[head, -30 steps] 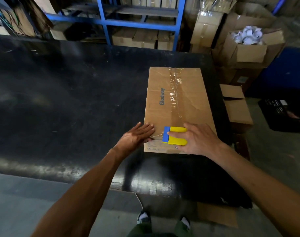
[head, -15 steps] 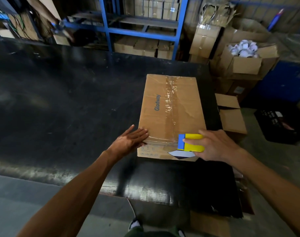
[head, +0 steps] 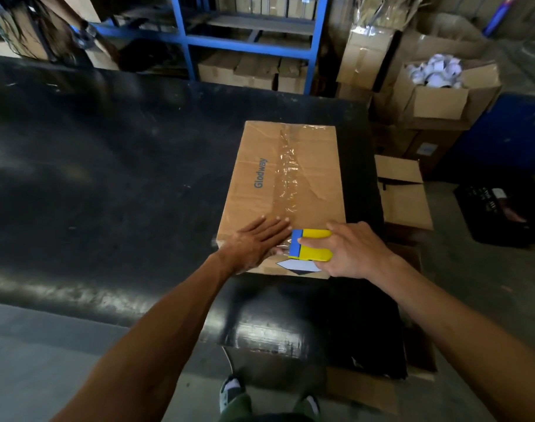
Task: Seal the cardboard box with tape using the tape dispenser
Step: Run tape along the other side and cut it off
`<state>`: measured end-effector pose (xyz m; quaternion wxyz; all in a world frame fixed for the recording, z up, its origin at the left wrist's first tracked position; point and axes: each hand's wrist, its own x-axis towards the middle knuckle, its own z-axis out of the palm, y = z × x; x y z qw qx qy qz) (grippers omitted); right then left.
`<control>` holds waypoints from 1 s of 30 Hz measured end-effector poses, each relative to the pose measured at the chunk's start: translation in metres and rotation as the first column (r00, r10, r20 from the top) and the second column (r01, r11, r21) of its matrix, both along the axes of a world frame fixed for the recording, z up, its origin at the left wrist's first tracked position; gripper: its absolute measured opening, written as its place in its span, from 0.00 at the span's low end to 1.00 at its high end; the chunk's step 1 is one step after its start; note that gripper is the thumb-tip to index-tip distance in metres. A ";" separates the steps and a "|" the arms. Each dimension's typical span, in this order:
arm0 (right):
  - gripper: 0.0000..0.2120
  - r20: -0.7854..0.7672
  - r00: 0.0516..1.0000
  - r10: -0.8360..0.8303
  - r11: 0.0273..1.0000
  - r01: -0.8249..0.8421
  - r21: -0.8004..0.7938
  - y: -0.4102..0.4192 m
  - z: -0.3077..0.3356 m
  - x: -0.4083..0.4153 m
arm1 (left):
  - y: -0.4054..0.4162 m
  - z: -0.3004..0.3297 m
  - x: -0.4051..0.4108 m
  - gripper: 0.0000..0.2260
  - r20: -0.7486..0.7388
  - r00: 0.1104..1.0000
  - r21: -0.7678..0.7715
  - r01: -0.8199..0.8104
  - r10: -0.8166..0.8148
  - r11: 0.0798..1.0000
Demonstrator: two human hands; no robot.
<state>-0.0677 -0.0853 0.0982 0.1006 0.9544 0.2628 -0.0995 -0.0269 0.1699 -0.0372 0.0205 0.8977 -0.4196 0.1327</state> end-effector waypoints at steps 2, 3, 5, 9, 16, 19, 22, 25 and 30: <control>0.26 0.002 1.000 0.012 1.000 -0.012 0.007 -0.001 -0.002 0.000 | 0.001 0.001 0.000 0.25 -0.002 1.000 0.010 0.000 0.000 1.000; 0.26 0.011 1.000 0.018 1.000 -0.018 0.006 -0.001 -0.004 0.000 | 0.001 0.002 -0.001 0.25 -0.002 1.000 0.014 -0.003 0.003 1.000; 0.26 0.019 1.000 0.018 1.000 -0.018 0.001 -0.003 -0.005 -0.002 | 0.001 0.002 -0.001 0.25 -0.003 1.000 0.025 -0.005 0.005 1.000; 0.26 0.046 0.998 0.052 0.998 -0.054 0.030 -0.007 -0.004 -0.005 | 0.001 0.002 -0.003 0.25 -0.003 1.000 0.049 -0.029 0.029 0.998; 0.28 0.086 0.990 0.112 0.993 -0.116 0.037 -0.089 0.001 -0.006 | 0.001 0.005 -0.006 0.25 0.029 0.998 0.071 -0.059 0.057 0.996; 0.29 0.096 0.986 0.134 0.989 -0.139 0.052 -0.107 -0.008 -0.005 | -0.002 0.011 -0.008 0.26 0.009 0.998 0.086 -0.059 0.058 0.995; 0.29 0.102 0.983 0.152 0.984 -0.160 0.074 -0.106 -0.013 -0.004 | -0.003 0.015 -0.012 0.28 -0.012 0.997 0.134 -0.069 0.072 0.989; 0.29 0.100 0.984 0.149 0.984 -0.158 0.085 -0.109 -0.016 -0.004 | -0.021 0.019 -0.015 0.30 0.006 0.997 0.126 -0.074 0.073 0.989; 0.28 0.150 0.978 0.144 0.980 -0.162 0.113 -0.112 -0.020 -0.003 | -0.088 0.014 -0.011 0.28 0.004 1.000 0.139 -0.014 0.014 0.990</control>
